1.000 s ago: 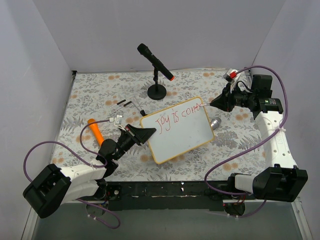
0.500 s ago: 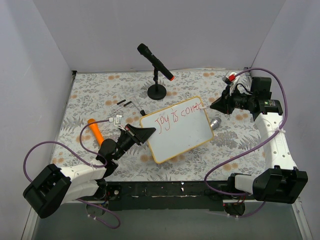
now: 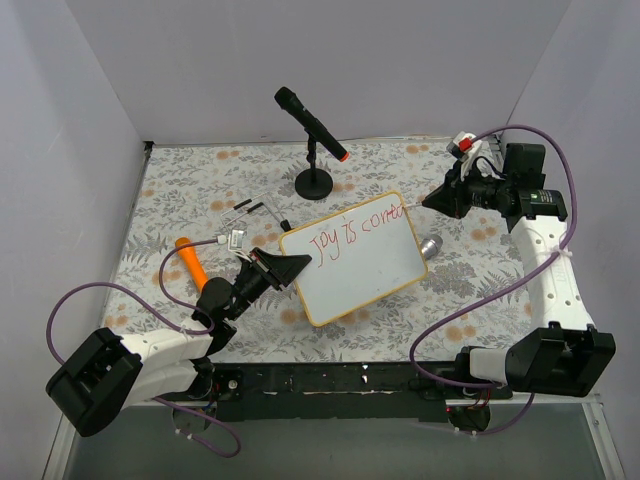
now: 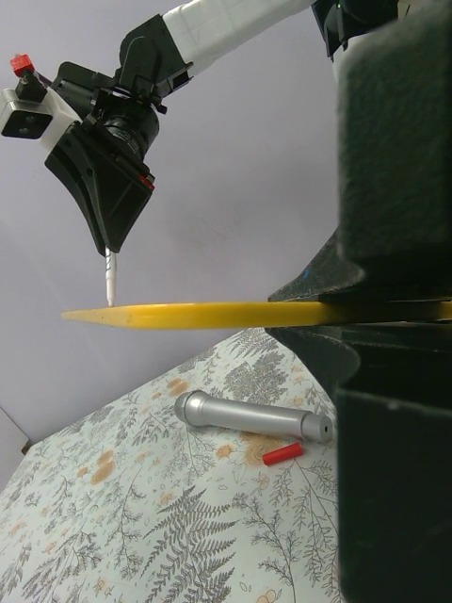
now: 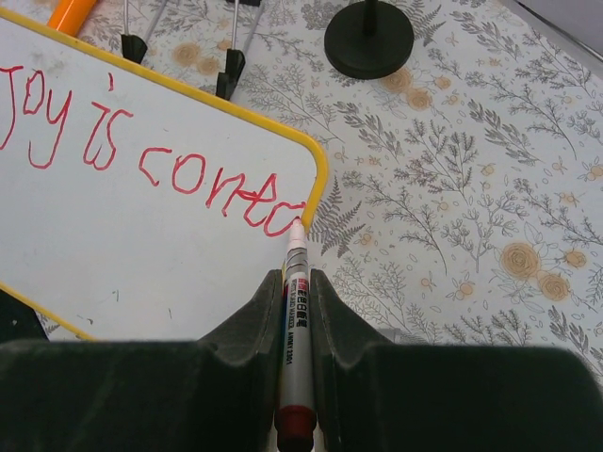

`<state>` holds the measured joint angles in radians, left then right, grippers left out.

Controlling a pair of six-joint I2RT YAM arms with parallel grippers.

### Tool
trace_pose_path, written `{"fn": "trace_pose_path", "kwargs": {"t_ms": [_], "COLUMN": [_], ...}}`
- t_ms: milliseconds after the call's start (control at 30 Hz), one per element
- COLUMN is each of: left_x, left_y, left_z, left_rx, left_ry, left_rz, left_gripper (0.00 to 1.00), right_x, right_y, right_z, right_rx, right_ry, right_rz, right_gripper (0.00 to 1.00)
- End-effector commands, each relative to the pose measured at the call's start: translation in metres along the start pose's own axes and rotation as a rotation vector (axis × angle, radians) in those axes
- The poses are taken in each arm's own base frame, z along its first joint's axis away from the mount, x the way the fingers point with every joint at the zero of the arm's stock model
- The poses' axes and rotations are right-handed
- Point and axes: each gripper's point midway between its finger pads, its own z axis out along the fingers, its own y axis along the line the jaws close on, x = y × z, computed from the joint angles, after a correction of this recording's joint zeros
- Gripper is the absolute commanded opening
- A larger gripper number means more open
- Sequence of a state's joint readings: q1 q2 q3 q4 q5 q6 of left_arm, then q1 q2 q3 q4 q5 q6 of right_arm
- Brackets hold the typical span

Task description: Write a sentence on the whiteboard

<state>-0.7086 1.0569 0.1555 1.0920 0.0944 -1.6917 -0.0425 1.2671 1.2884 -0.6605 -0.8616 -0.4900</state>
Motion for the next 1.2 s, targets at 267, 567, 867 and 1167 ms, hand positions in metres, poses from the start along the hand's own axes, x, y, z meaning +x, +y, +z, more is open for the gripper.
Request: {"fn": "trace_pose_path", "kwargs": {"t_ms": [267, 567, 867, 1167], "left_x": [-0.023, -0.023, -0.024, -0.026], "left_y": [-0.043, -0.043, -0.041, -0.041], "left_z": [0.003, 0.002, 0.001, 0.000], "left_rx": [0.158, 0.160, 0.151, 0.148], "left_ry": [-0.076, -0.079, -0.086, -0.098], "left_rz": [-0.014, -0.018, -0.018, -0.020], "left_gripper": [0.00, 0.00, 0.00, 0.00], "right_x": [-0.018, -0.021, -0.004, 0.018], "right_y": [-0.004, -0.002, 0.000, 0.014], "right_z": [0.001, 0.002, 0.001, -0.004], "right_rx": [-0.001, -0.022, -0.001, -0.008], "right_ry": [-0.037, -0.046, -0.005, 0.028], "right_rz": [-0.030, -0.028, -0.015, -0.002], "right_gripper": [0.01, 0.01, 0.01, 0.01]}}
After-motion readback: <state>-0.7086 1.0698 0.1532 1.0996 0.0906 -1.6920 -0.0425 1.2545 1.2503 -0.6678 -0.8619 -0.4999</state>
